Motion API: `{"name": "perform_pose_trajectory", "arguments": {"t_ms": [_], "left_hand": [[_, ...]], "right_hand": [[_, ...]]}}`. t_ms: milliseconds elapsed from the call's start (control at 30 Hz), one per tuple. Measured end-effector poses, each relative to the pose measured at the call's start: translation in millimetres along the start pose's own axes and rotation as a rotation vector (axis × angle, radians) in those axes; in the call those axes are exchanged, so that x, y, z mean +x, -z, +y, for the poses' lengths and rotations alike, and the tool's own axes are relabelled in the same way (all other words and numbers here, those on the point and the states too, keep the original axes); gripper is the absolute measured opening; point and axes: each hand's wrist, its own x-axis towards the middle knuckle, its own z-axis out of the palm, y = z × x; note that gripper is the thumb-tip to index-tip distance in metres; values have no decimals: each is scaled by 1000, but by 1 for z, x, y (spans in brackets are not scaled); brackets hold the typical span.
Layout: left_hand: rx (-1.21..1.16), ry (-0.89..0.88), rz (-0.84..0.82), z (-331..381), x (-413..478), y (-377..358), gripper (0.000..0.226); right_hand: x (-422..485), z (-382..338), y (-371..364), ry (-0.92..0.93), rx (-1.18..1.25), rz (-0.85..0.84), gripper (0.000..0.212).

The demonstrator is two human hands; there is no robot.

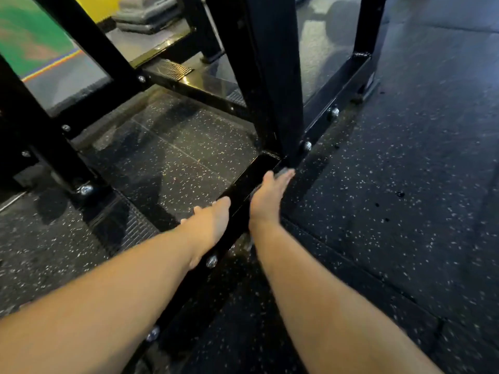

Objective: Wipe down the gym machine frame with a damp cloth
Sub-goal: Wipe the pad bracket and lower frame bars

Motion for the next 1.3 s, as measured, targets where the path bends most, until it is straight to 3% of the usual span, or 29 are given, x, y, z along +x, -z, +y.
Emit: {"name": "perform_pose_trajectory", "arguments": {"t_ms": [133,233,333,400,433,467,533,633,800,867,933,1033,1167,1233,1300], "left_hand": [[19,86,-162,2,10,1,78],[-4,94,-160,-3,14,0,55],[34,61,-173,-4,11,9,60],[2,60,-232,3,6,14,61],[-30,71,-229,5,4,14,48],[-67,96,-205,6,1,14,33],[-177,108,-139,6,-4,16,31],[-244,84,-80,1,-8,21,32],[-583,18,209,-32,-25,23,28],[-518,-34,322,-62,-46,18,28],[-272,-82,306,-92,-71,13,40],[-80,-80,318,-133,-96,4,49],[-87,-150,391,-167,-132,-11,47],[-120,-195,439,-184,-144,-23,44],[-179,-228,499,-199,-152,-33,37]], "right_hand": [[74,-27,16,-107,247,89,57],[28,-15,4,0,87,37,53],[-17,3,5,96,-13,-93,54],[1,-6,6,132,-47,-72,54],[14,-12,5,130,-69,-34,54],[22,-18,4,115,-101,0,54],[17,-17,3,98,-158,0,56],[-45,13,-3,241,-310,-172,63],[-106,42,7,602,-994,-507,65],[-86,22,17,799,-1217,-645,60],[-45,-2,21,905,-1370,-686,53],[15,-31,22,786,-1530,-525,51],[6,-30,5,704,-1645,-380,53],[-34,-20,-10,784,-1680,-458,53],[-91,0,-25,879,-1643,-657,53]]}}
